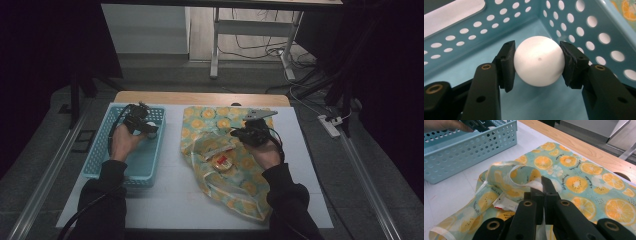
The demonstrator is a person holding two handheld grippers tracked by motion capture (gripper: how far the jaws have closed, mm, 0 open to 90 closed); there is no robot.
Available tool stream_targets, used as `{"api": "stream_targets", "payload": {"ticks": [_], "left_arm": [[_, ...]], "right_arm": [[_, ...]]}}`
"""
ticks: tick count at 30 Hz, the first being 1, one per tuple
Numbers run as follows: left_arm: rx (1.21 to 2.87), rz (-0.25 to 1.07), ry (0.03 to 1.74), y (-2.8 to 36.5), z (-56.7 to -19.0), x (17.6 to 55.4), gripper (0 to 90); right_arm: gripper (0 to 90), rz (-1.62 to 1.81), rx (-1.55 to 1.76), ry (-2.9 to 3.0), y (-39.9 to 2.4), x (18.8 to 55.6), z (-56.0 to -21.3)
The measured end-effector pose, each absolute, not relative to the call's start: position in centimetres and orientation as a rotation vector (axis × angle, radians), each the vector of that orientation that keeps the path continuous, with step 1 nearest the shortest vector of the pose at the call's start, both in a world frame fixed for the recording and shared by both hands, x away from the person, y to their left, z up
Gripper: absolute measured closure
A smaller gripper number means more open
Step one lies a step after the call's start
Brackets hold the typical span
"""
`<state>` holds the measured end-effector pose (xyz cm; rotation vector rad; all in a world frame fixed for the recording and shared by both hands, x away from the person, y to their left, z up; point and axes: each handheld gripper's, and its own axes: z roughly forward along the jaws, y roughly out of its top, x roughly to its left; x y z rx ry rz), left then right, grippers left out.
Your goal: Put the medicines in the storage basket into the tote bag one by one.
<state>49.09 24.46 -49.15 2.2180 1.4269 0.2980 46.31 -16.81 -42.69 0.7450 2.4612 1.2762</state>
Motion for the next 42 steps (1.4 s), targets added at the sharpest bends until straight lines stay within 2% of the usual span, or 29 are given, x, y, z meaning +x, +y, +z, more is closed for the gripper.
{"api": "stream_targets", "payload": {"ticks": [22,42], "left_arm": [[2.17,0.338,1.264,23.5,-43.2,46.3,50.4],[2.201,0.314,1.113,20.6,-40.6,43.8,50.5]], "right_arm": [[89.9,1.292,0.745,2.46,-16.8,46.2,-42.6],[89.9,1.289,0.743,2.46,-16.8,46.2,-42.6]]}}
